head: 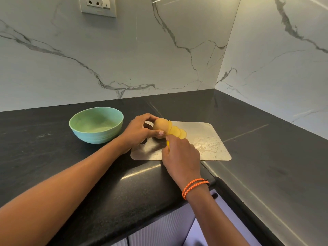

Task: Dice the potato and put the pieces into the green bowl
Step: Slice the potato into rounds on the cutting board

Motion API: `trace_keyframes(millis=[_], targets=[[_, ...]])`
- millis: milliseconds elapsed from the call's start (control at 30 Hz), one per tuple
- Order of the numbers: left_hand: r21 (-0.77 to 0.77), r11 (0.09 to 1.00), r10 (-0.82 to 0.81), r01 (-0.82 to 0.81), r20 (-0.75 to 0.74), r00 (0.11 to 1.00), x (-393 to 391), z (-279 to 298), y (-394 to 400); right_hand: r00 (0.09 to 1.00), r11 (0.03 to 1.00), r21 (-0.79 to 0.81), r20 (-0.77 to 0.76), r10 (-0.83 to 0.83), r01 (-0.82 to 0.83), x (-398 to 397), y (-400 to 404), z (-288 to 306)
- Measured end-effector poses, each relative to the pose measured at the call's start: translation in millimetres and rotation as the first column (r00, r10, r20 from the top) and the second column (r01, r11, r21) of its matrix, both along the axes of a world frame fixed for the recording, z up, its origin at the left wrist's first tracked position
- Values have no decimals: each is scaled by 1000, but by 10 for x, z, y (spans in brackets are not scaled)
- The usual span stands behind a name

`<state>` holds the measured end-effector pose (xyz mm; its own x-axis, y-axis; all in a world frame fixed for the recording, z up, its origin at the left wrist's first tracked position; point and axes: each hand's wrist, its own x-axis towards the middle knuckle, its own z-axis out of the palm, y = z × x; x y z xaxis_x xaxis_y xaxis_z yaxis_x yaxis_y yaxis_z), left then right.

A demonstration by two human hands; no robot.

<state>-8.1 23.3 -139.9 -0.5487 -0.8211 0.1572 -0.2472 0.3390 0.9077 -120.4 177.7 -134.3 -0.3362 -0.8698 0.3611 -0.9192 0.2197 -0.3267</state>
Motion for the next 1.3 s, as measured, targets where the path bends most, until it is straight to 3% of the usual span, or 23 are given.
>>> trace_keyframes(millis=[533, 867, 1133, 1300], targets=[[26, 999, 35, -35, 13, 999, -13, -2, -26, 990, 997, -27, -121, -71, 68, 118, 36, 7], [-38, 999, -9, 10, 26, 1000, -32, -54, -93, 988, 998, -4, -137, -69, 69, 106, 56, -15], [-54, 998, -28, 26, -32, 999, 24, -72, -53, 996, 984, -154, 24, -90, 93, -24, 4, 6], [-100, 995, -17, 12, -41, 999, 39, -66, -35, 998, 971, -232, 29, -54, 60, 2, -42, 26]])
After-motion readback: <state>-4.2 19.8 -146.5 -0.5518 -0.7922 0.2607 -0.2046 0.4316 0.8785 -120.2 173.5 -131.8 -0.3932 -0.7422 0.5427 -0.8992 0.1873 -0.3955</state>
